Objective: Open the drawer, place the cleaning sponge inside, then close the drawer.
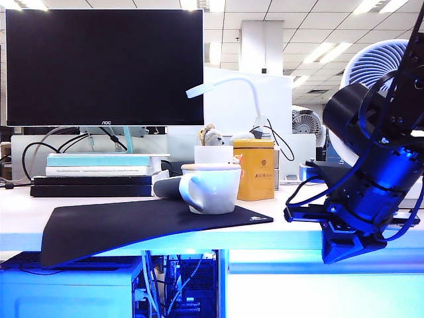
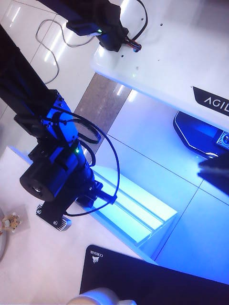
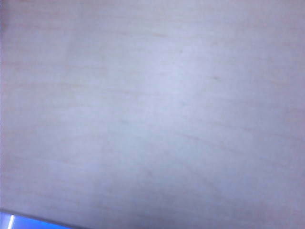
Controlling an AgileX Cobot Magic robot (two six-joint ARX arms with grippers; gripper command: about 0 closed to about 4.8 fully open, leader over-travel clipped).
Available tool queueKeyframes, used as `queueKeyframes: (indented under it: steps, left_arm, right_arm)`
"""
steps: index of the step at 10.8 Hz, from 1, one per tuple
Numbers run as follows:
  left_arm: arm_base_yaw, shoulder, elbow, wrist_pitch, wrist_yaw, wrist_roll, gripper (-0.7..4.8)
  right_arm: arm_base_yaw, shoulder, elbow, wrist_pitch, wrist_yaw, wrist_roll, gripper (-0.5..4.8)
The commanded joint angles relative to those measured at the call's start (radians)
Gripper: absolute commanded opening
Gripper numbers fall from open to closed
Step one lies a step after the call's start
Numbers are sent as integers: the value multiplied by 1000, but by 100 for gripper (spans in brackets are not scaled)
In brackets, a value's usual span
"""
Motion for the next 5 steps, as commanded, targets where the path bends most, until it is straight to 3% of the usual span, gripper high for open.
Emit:
queueKeyframes:
  steps: [1,5]
  left_arm:
    - [-1,-4,3,6,-1,0,-6]
    - [-1,-10,3,7,-2,1,-6]
  right_arm:
    - [-1,-4,8,66,31,-3,-5]
    - [-1,-122,8,-8,-6,-3,-5]
